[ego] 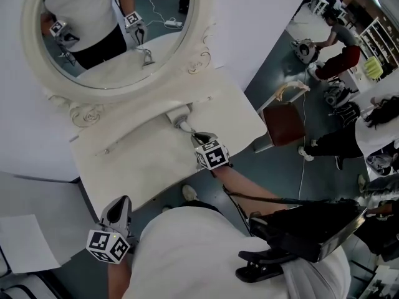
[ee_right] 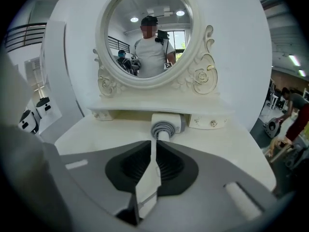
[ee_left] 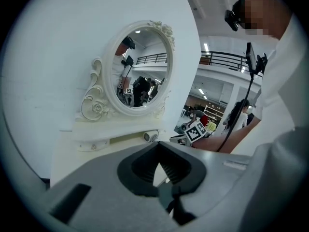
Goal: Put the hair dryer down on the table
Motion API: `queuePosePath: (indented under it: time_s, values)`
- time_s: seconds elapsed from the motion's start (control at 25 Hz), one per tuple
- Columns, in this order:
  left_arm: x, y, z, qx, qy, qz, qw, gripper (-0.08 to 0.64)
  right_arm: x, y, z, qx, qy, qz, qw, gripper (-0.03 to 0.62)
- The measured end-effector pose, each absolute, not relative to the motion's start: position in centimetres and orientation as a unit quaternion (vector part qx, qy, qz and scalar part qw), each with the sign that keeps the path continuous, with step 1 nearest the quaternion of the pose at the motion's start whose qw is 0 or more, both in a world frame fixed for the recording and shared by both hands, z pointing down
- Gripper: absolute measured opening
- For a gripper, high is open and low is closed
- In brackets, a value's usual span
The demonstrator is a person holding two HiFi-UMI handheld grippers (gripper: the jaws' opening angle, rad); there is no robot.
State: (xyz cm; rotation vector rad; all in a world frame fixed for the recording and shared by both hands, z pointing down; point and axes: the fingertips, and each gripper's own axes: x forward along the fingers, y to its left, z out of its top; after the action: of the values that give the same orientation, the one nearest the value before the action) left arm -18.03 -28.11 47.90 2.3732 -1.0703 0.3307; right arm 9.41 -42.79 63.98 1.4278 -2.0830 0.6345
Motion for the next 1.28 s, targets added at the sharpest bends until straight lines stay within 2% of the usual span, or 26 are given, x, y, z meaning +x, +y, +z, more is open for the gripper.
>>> queuePosePath:
  time_s: [0.08,0.8,1.28]
  values:
    - [-18.0,-27.8,47.9,0.877,-0.389,0.120,0.254,-0.003,8.7,-41.2,63.6,0.520,-0.775,0.237,0.269,0.002]
    - [-23.0,-22.4,50.5,0.881,-0.381,0.136,0.246,-0.003,-2.9,-30.0,57.6,0.430,-0.840,0.184,0.274,0.002]
    - [-23.1,-19.9,51.9,0.897,-0.341,0.152,0.238,-0.003,-6.9,-24.5,56.0,0.408,-0.858,0.155,0.272,0.001]
